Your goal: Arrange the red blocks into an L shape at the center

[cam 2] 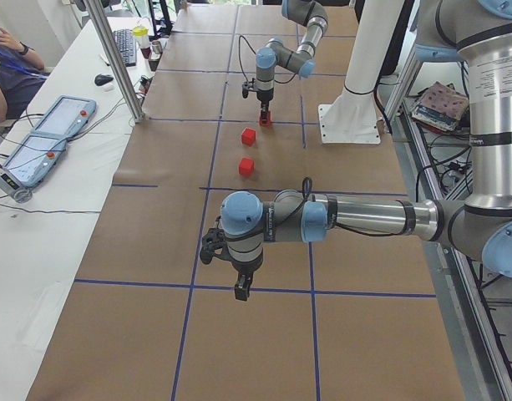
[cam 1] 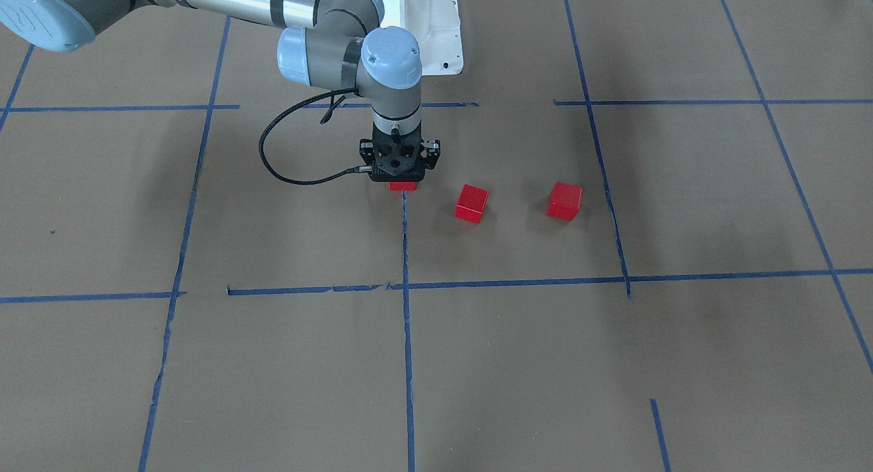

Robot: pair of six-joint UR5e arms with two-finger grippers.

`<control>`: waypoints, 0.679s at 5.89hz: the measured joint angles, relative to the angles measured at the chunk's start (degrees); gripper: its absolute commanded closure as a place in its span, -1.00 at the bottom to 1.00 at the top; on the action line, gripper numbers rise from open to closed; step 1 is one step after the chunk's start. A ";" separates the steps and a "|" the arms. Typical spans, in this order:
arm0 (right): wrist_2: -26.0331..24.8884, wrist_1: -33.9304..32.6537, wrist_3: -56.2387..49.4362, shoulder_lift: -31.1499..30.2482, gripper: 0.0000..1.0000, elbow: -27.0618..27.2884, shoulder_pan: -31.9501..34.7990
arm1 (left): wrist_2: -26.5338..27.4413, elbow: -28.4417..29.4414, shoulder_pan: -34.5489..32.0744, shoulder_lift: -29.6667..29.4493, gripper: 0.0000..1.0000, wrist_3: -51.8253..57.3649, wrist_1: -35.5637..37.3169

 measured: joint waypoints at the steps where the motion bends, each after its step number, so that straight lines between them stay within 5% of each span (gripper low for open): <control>1: 0.02 -0.03 0.00 0.11 -0.99 0.04 -0.03 | 0.00 0.00 0.00 0.00 -1.00 0.00 0.00; 4: 4.55 -7.19 -2.97 1.53 -0.99 5.82 5.56 | -0.07 -0.22 0.00 -0.16 -1.00 0.03 -0.10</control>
